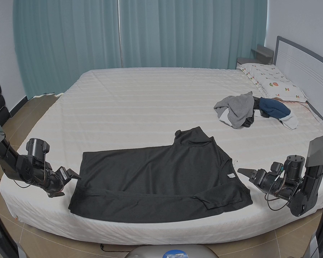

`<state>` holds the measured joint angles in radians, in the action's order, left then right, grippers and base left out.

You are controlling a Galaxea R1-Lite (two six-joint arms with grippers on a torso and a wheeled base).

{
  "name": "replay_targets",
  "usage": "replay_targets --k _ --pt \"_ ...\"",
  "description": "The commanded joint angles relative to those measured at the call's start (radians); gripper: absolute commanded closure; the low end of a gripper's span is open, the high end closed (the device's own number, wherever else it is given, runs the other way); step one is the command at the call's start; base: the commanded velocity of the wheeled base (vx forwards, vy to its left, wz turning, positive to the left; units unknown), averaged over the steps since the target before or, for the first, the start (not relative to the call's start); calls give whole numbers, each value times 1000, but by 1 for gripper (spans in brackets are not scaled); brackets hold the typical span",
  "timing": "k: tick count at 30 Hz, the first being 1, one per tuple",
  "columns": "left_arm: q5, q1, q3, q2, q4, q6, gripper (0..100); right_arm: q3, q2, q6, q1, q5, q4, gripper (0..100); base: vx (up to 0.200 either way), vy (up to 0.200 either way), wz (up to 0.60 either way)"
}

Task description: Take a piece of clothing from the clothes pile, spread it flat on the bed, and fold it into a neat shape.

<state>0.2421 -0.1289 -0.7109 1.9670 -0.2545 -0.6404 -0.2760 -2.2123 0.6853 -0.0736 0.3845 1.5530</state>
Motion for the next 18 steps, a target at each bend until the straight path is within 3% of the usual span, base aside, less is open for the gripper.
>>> replay_targets --k 1,11,18 --pt "3 -9 13 -48 -6 -42 0 26 45 20 -3 1 13 0 0 0 0" --pt "72 -64 4 -42 0 -54 0 32 49 151 -9 2 13 0 0 180 0" --pt "75 -60 14 -39 -8 -51 0 38 46 184 -11 1 13 0 0 0 0"
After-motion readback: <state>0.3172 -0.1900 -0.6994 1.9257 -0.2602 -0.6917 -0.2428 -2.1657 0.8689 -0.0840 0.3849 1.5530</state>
